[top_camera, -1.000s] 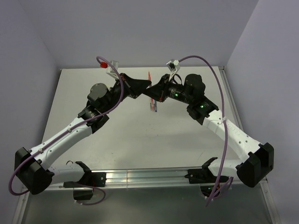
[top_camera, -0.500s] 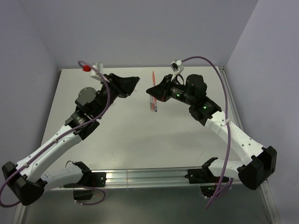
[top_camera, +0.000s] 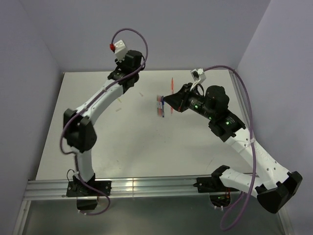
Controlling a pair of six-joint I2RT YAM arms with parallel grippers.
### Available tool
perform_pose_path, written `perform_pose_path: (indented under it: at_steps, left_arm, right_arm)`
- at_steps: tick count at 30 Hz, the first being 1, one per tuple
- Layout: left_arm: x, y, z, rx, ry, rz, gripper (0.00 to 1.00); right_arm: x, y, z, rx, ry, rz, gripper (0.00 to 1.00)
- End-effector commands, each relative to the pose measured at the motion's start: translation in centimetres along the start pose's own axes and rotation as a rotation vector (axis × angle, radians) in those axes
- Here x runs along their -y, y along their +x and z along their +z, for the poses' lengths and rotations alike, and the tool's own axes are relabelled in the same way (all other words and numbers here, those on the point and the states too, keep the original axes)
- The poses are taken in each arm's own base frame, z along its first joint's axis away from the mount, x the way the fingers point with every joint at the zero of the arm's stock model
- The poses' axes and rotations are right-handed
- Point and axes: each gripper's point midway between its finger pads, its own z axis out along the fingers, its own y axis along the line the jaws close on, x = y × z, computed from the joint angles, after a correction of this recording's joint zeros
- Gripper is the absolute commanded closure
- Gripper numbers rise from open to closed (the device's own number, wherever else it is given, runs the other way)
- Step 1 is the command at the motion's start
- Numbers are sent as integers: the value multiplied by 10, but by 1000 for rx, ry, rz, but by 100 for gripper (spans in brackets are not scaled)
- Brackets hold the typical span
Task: Insert the pens into the pen caps
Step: Insert the pen cap onto the pen.
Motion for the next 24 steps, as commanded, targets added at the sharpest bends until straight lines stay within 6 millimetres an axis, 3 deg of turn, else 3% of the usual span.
perform_pose_path:
  at_steps: [1,2,3,4,6,7,9,12,17,18,24]
  left_arm:
    - [-42,41,45,-55,-225,119,52]
    - [-32,34,51,-35,-222,100,52]
    - [-34,44,61,-54,-234,93,52]
    - [-39,66,75,-89,-243,109,53]
    - [-42,80,89,-116,-229,98,52]
    - [-50,96,98,-134,-239,105,52]
    - [-61,107,109,-142,-270,83,53]
    - [-86,139,130,-197,-324,96,54]
    - [-86,164,147,-235,-267,100,51]
    - [-93,176,150,-257,-282,111,51]
    - [-87,197,155,-303,-247,100,54]
  right_arm:
    - [16,4,-16,14,97,2,100]
    - [17,6,-21,10,112,6,100]
    - [20,7,-24,10,126,8,100]
    - [21,10,-25,4,131,9,100]
    - [19,12,-32,-2,127,4,100]
    - [19,11,-35,3,135,-2,100]
    - [20,11,-43,8,149,-18,100]
    - [20,15,-48,3,148,-30,100]
    - [24,26,-50,-11,147,-26,100]
    - [25,26,-51,-13,153,-28,100]
    - [24,24,-52,-7,148,-39,100]
